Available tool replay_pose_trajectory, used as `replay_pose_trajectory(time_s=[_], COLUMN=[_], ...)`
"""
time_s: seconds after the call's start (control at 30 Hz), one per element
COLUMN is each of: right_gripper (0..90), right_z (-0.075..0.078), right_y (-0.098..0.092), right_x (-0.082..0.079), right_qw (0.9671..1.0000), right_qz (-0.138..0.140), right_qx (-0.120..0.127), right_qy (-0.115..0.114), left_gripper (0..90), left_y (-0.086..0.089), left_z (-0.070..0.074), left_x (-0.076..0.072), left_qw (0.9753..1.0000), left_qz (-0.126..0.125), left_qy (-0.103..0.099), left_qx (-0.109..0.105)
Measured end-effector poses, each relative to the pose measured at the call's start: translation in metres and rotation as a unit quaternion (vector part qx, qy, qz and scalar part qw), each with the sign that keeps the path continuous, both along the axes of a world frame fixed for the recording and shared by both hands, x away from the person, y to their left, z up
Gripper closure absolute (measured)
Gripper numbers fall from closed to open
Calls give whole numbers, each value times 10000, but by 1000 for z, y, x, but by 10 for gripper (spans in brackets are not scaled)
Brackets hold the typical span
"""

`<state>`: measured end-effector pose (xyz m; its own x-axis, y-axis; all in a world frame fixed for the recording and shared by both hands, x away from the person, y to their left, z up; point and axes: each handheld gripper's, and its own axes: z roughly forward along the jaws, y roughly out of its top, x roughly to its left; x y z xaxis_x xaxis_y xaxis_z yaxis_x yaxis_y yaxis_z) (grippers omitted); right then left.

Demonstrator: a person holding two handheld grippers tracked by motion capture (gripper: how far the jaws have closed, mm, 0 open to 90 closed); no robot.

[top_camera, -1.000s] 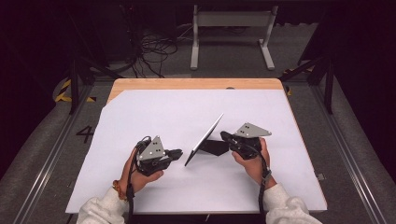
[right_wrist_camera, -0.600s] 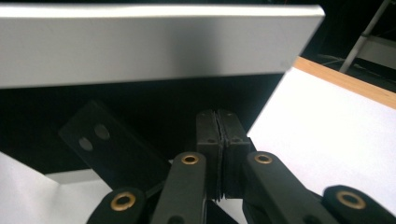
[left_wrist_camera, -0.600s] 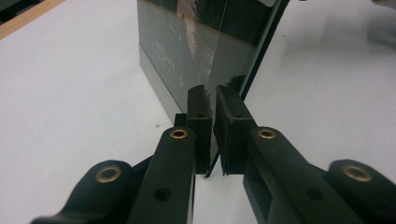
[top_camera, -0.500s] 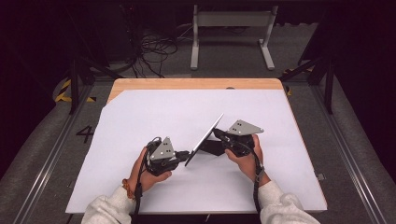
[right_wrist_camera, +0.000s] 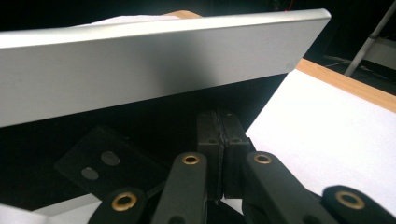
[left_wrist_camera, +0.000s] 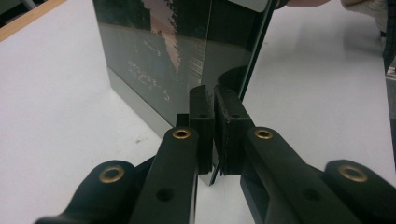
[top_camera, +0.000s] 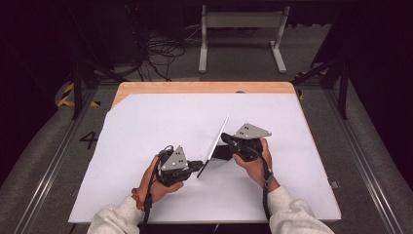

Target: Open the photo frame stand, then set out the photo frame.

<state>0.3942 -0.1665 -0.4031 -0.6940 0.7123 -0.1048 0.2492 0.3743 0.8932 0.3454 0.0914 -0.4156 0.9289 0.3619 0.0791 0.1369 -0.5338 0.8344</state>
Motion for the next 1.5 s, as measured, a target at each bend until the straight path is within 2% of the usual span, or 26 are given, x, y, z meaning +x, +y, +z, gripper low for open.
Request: replay_pose_trajectory(time_s=[0.43, 0.57, 0.77, 0.97, 1.0, 1.1, 1.2, 1.3, 1.5], right_gripper=[885, 884, 878, 860, 860, 829, 790, 768, 751], right_z=[1, 1, 5, 2, 2, 1, 1, 2, 1], right_y=[1, -2, -14, -25, -25, -28, -28, -26, -21], right_x=[-2, -8, -27, -51, -51, -67, -79, -88, -96], right_qw=[10000, 9998, 9997, 9994, 9994, 9989, 9984, 9980, 9973], right_qz=[-9, -17, 104, 279, 279, 406, 503, 587, 706], right_qx=[-55, -206, -218, -211, -211, -209, -205, -231, -140], right_qy=[-1, -56, -52, 68, 68, 124, 135, 99, 121], left_gripper=[841, 843, 848, 855, 857, 859, 851, 847, 846], left_y=[-2, -1, 1, 1, 1, -2, -6, -9, -16], left_z=[-2, -2, -5, -7, -7, -8, -9, -11, -16], left_x=[-2, -3, -4, -8, -8, -10, -12, -12, -8], left_qw=[10000, 9999, 9997, 9996, 9996, 9994, 9990, 9990, 9984], left_qz=[-56, -116, -197, -222, -222, -275, -386, -372, -426], left_qy=[4, 4, 73, 109, 109, 111, 132, 100, 126], left_qx=[52, 95, 112, 150, 150, 150, 176, 235, 337])
